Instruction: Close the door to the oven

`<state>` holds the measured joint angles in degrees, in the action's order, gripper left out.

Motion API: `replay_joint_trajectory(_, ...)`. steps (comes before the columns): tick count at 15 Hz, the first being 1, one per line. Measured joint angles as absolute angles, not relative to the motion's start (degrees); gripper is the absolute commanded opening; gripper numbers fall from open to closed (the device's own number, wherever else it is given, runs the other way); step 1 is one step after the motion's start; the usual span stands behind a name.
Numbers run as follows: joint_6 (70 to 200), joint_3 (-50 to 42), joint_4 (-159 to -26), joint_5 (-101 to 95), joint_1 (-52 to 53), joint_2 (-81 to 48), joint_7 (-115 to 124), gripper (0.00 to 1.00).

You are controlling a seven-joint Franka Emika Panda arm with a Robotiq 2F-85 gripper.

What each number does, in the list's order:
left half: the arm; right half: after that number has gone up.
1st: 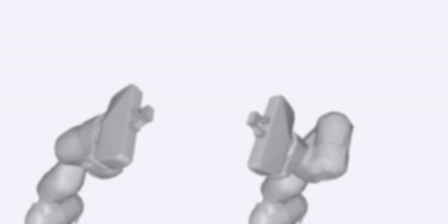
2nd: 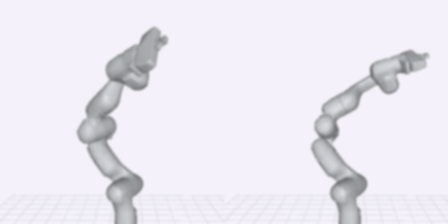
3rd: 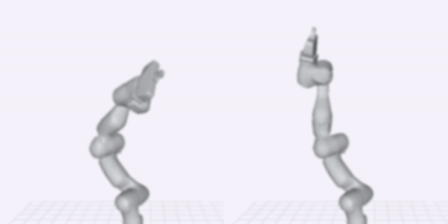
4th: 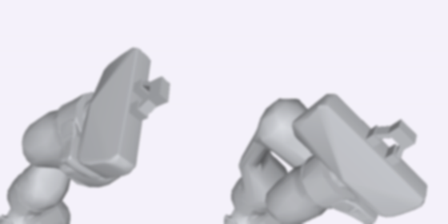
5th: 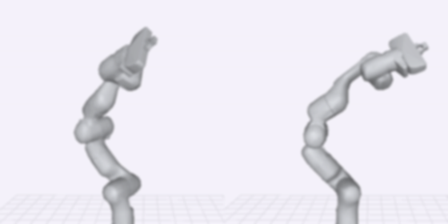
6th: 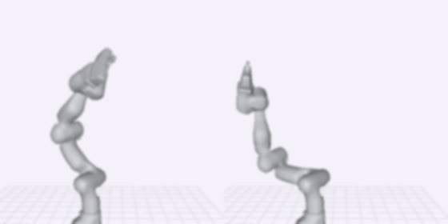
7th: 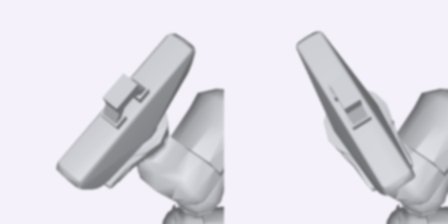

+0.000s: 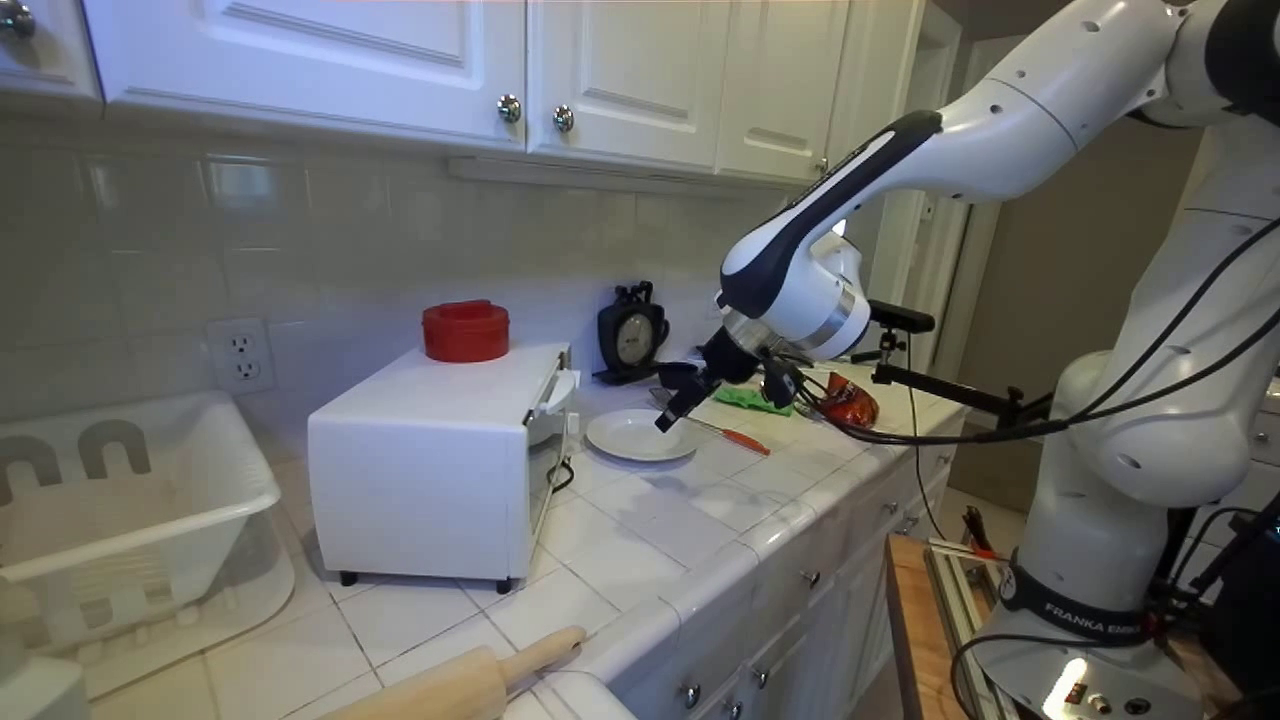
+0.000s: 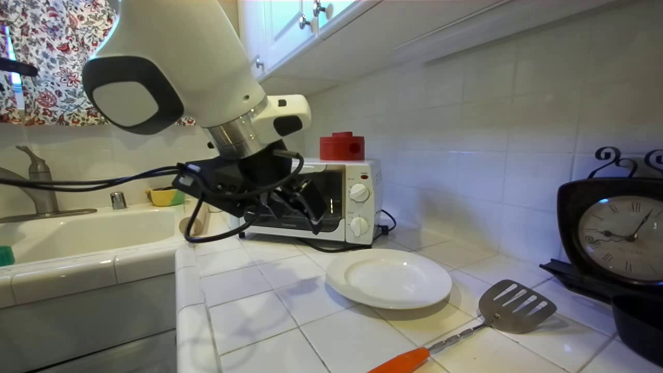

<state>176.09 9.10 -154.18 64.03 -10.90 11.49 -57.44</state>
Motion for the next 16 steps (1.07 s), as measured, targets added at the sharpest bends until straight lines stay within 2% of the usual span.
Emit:
replay_joint_trajectory(7, 176.6, 9.3, -153.6, 63.0, -11.1, 11.2, -58.2, 1.0)
replay_joint_trajectory(16, 176.9, 9.1, -144.5, 44.2, -14.8, 2.2, -57.9, 1.0)
